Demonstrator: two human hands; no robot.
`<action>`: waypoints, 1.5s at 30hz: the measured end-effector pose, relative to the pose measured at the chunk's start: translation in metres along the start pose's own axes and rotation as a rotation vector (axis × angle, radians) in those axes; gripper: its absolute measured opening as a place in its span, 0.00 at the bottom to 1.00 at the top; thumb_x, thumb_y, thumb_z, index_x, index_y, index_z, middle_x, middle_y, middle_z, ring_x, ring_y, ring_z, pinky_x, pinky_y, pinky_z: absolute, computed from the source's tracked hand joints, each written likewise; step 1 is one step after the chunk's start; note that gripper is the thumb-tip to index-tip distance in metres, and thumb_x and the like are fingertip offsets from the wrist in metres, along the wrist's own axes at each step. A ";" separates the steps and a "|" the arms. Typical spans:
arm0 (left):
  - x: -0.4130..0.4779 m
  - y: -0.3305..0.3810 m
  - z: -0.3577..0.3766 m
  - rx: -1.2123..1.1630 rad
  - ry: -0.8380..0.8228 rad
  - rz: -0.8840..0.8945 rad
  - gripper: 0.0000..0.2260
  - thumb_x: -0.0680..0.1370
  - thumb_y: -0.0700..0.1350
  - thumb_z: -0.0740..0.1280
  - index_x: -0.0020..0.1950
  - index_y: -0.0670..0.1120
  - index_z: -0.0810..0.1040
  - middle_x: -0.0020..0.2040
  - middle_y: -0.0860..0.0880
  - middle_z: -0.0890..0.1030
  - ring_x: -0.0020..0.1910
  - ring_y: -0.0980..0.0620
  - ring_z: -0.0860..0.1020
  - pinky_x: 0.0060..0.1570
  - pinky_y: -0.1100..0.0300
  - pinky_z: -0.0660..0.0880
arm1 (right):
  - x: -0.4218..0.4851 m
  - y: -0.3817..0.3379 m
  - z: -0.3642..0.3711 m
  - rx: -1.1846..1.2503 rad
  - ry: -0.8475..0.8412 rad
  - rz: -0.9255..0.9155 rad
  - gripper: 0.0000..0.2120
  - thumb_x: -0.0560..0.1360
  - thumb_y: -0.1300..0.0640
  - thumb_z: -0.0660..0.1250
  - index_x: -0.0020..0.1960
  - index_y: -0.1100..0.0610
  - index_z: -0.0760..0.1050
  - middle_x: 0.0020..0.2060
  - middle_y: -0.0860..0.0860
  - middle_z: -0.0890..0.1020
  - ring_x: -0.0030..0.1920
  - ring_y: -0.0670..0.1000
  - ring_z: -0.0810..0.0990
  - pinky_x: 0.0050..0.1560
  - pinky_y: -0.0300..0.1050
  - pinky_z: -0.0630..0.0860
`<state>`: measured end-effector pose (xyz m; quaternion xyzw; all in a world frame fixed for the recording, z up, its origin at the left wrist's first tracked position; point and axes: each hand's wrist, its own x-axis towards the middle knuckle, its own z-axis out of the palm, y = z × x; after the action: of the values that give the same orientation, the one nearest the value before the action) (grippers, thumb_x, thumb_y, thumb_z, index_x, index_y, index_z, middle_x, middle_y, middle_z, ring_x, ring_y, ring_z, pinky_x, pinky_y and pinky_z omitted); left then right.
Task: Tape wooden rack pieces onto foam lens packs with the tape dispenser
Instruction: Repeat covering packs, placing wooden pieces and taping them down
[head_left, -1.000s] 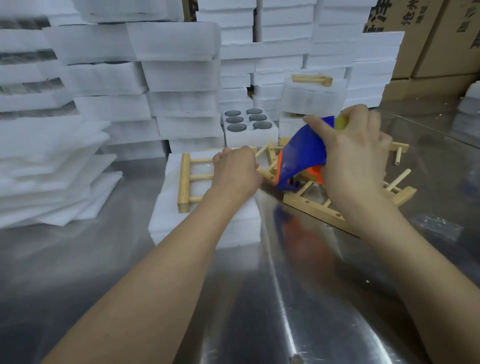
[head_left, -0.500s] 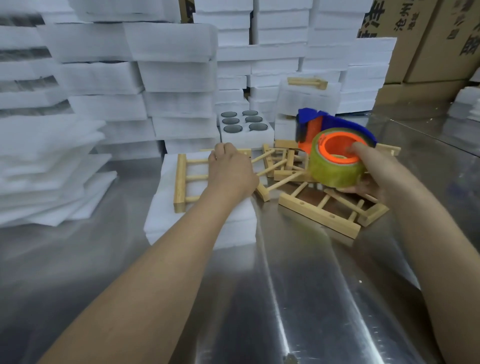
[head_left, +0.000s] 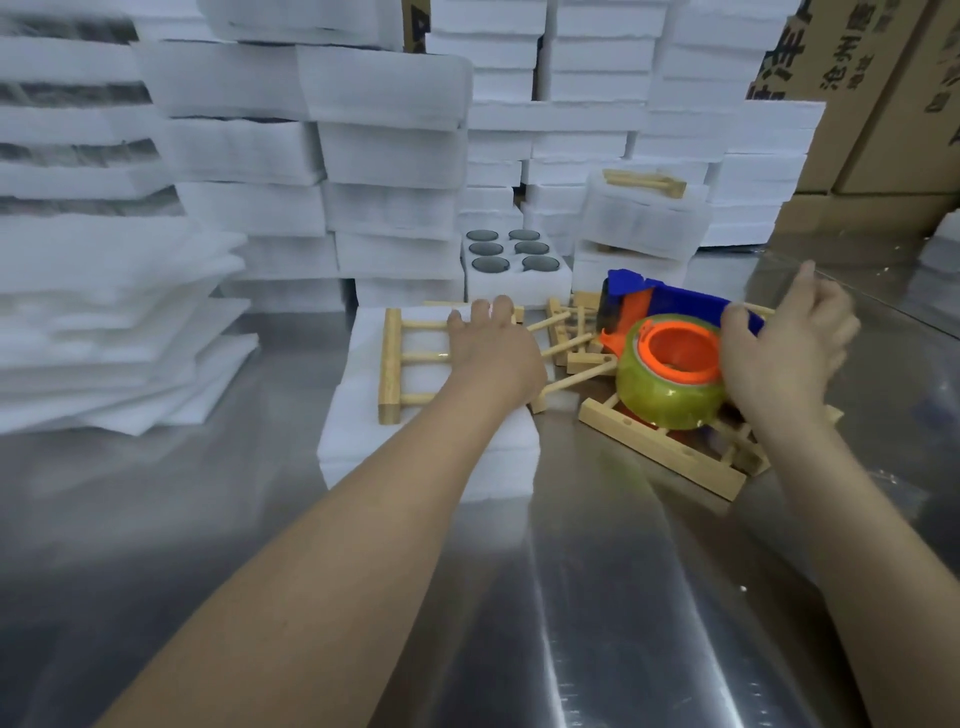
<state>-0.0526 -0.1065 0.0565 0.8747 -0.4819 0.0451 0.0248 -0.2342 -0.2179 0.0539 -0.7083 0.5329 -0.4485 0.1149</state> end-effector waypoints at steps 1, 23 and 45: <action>0.000 0.002 -0.001 0.026 -0.024 -0.001 0.18 0.76 0.45 0.61 0.66 0.48 0.73 0.72 0.47 0.60 0.71 0.44 0.56 0.72 0.46 0.52 | -0.005 -0.005 -0.002 0.061 0.060 -0.076 0.30 0.78 0.56 0.60 0.77 0.59 0.54 0.72 0.60 0.60 0.72 0.60 0.57 0.71 0.53 0.56; -0.071 -0.124 0.017 -1.821 -0.038 -0.351 0.17 0.82 0.54 0.56 0.52 0.46 0.80 0.41 0.48 0.86 0.40 0.52 0.84 0.46 0.57 0.78 | -0.087 -0.125 0.044 0.356 -0.897 0.131 0.17 0.79 0.49 0.55 0.55 0.60 0.74 0.53 0.57 0.78 0.54 0.57 0.77 0.51 0.46 0.72; -0.075 -0.120 0.031 -1.937 0.154 -0.004 0.31 0.74 0.66 0.65 0.75 0.58 0.64 0.75 0.55 0.66 0.72 0.53 0.67 0.68 0.48 0.68 | -0.088 -0.100 0.059 1.176 -0.834 0.460 0.14 0.78 0.43 0.63 0.61 0.48 0.74 0.50 0.48 0.85 0.49 0.47 0.85 0.49 0.46 0.82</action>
<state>0.0106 0.0178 0.0180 0.4709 -0.3060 -0.3141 0.7655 -0.1268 -0.1204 0.0387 -0.5123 0.2528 -0.3185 0.7564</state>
